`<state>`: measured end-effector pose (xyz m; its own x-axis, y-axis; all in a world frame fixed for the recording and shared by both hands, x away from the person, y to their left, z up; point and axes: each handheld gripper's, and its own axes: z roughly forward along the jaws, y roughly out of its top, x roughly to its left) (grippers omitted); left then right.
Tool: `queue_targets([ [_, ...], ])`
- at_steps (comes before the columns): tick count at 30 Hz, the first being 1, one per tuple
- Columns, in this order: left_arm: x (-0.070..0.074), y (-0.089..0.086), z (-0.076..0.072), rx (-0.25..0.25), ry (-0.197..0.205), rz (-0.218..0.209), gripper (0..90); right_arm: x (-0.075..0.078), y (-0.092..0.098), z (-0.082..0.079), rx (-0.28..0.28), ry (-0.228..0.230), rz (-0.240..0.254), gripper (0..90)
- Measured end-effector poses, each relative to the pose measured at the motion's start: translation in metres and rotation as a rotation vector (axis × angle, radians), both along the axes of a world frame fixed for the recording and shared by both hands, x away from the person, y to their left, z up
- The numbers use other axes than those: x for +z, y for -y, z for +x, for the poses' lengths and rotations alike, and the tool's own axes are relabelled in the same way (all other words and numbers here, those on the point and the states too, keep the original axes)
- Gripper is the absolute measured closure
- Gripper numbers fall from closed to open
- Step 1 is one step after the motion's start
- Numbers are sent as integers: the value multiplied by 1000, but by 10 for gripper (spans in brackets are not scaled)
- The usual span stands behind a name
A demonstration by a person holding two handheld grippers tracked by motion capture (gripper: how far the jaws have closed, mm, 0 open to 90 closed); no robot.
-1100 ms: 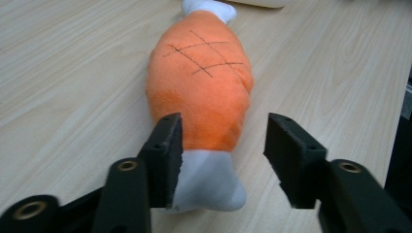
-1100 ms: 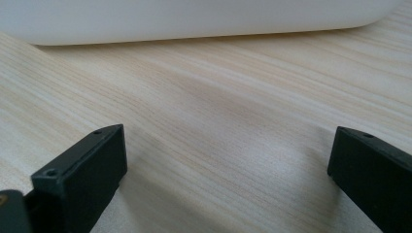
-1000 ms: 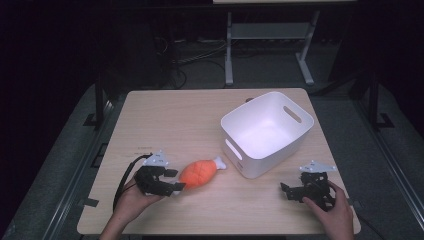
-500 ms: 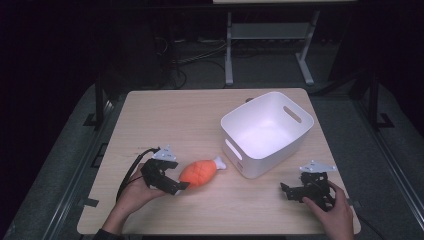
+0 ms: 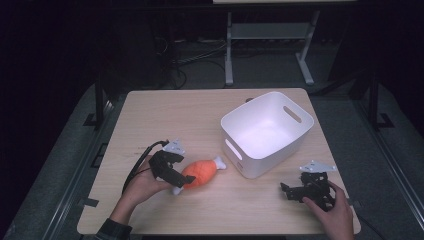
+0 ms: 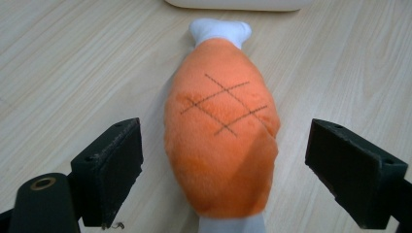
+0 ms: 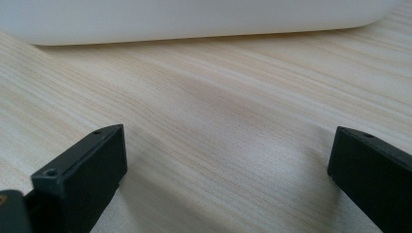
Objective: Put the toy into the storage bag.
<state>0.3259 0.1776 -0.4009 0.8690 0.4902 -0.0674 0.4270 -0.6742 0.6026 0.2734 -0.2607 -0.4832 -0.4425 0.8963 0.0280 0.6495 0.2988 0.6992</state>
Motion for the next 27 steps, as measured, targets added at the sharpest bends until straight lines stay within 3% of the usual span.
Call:
queue_targets([
  [13,-8,22,12,-33,-12,50,127,0,0,0,0,0,0,2],
  [27,-20,33,16,-63,-10,105,126,0,0,0,0,0,0,2],
])
